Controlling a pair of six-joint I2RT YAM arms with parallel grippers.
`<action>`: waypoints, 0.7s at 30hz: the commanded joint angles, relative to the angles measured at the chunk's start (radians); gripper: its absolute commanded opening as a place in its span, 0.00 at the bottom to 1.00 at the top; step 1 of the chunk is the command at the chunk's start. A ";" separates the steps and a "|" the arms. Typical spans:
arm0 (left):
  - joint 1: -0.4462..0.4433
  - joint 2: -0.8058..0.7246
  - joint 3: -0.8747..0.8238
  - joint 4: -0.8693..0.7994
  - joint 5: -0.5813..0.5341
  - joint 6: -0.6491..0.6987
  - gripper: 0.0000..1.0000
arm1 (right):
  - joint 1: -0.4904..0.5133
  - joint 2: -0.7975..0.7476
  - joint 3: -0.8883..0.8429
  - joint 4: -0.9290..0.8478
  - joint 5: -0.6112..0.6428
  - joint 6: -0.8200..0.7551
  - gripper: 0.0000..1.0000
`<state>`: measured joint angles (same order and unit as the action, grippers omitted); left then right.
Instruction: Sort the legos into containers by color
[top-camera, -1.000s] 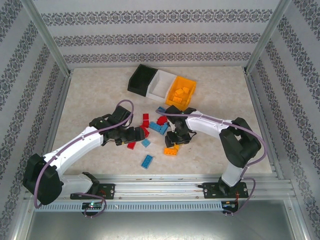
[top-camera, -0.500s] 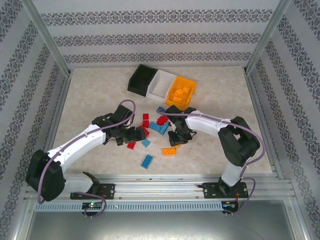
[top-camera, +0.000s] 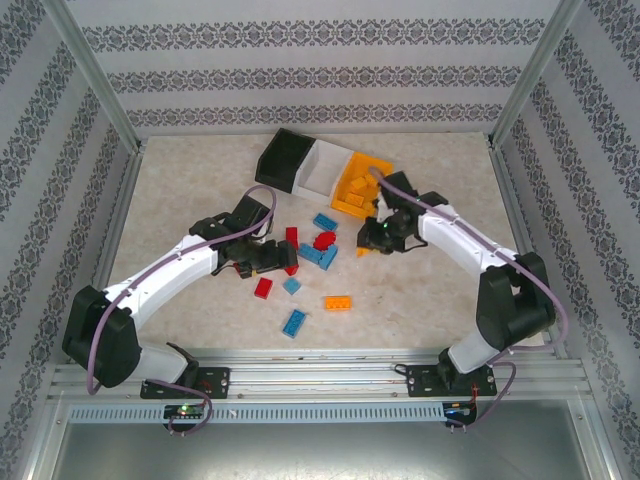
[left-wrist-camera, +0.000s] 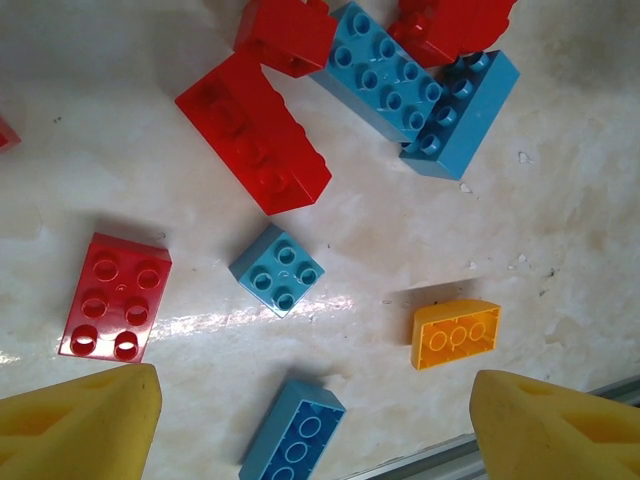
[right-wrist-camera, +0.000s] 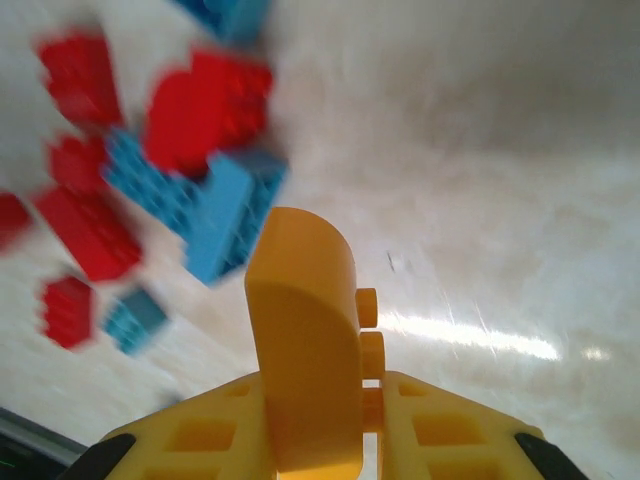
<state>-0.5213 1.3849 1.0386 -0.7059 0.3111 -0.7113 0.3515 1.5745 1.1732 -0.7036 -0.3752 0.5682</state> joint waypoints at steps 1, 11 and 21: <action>0.012 -0.004 0.015 -0.020 0.007 0.023 0.81 | -0.065 0.000 0.059 0.115 -0.122 0.136 0.24; 0.024 -0.061 -0.007 -0.095 -0.018 0.038 0.81 | -0.172 0.256 0.385 0.131 -0.122 0.207 0.25; 0.023 -0.157 -0.039 -0.201 -0.024 0.086 0.80 | -0.189 0.473 0.665 0.055 -0.105 0.200 0.38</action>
<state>-0.5076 1.2537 1.0126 -0.8230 0.3027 -0.6720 0.1696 2.0239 1.7763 -0.6033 -0.4801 0.7643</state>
